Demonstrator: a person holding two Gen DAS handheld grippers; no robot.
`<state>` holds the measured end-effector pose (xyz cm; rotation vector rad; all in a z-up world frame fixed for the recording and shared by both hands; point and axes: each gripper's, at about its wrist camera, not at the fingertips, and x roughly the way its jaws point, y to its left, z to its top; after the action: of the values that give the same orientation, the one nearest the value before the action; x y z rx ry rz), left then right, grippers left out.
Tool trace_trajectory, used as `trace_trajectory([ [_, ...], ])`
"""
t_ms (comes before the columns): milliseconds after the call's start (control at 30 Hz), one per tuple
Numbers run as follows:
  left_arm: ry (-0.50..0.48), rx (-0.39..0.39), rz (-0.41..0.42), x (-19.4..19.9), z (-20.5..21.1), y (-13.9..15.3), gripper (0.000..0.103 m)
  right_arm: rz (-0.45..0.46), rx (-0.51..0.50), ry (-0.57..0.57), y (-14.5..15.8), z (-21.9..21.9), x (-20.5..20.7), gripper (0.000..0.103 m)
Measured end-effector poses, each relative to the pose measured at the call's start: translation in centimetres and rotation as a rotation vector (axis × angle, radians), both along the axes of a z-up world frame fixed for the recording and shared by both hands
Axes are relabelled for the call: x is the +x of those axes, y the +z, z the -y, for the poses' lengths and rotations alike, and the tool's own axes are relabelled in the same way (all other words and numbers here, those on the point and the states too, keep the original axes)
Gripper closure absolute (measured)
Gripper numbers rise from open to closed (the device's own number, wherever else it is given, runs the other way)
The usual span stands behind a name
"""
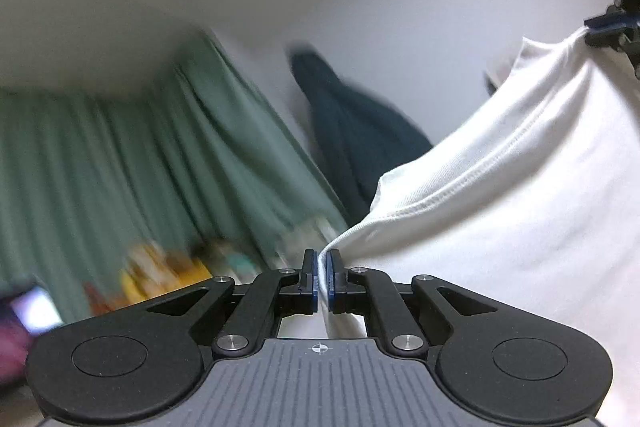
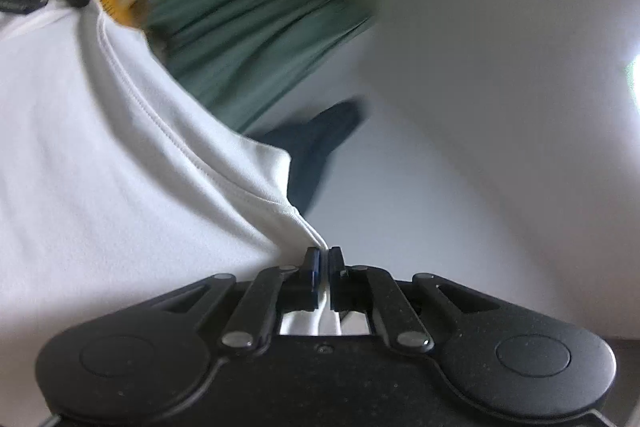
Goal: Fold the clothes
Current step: 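Lift the shirt with both grippers and stretch it out lengthwise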
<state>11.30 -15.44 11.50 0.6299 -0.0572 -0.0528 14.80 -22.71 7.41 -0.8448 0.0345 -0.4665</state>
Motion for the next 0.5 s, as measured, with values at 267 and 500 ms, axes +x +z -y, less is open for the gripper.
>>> trace_trajectory([
  [267, 0.018, 0.171, -0.302, 12.4, 3.7, -11.1, 0.098, -0.337, 0.094, 0.013, -9.8, -1.4, 13.1, 0.099],
  [500, 0.063, 0.195, -0.343, 19.5, 5.4, -14.4, 0.098, -0.474, 0.186, -0.056, -11.9, 0.9, 16.9, 0.099],
])
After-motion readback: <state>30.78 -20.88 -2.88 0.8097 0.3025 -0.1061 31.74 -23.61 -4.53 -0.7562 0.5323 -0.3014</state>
